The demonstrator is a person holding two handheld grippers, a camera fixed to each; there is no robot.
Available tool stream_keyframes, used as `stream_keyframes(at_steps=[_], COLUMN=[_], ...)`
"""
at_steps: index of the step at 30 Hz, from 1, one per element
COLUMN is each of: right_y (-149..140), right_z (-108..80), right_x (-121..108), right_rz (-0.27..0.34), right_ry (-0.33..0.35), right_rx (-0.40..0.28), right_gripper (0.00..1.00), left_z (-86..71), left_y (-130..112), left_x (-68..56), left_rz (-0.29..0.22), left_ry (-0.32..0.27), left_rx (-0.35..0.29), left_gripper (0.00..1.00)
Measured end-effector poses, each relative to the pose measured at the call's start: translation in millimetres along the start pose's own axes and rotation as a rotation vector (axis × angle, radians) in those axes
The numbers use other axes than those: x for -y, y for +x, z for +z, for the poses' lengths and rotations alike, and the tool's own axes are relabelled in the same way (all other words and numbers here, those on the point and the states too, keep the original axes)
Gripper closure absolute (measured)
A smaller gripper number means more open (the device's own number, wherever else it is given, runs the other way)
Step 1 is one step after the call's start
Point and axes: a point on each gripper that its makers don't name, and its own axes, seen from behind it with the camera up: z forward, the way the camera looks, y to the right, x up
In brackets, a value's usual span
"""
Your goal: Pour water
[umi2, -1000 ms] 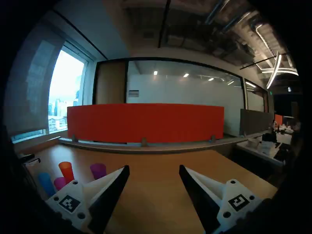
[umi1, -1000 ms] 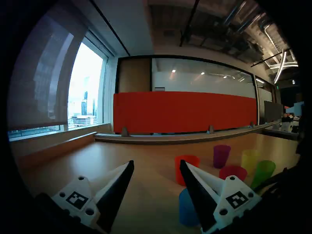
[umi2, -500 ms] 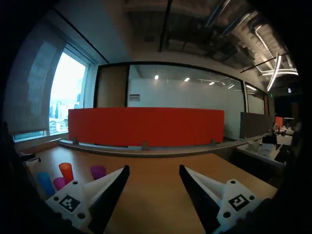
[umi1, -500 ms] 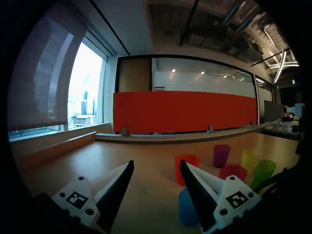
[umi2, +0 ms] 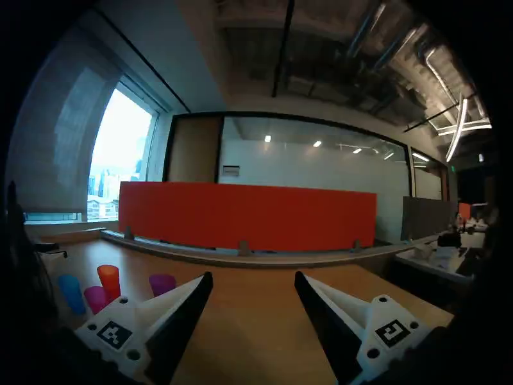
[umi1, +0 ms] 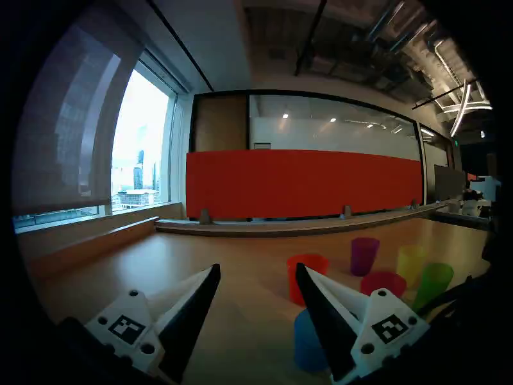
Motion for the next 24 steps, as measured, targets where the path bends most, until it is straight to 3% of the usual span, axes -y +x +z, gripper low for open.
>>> stream_keyframes(at_steps=[6,24], right_y=[-6.4,-17.9], right_z=[6.4,25.1], right_x=[3.8,-6.9], right_rz=[-0.013,0.087], right_ry=[0.003,-0.023], right_rx=[-0.029,-0.045], right_gripper=[0.01,0.01], left_z=[0.3,0.6], left_y=[-0.2,0.1], left_x=[-0.4,0.1], left_rz=[0.0,0.0], left_ry=[0.0,0.0], left_rx=[0.0,0.0], left_gripper=[0.13,0.13])
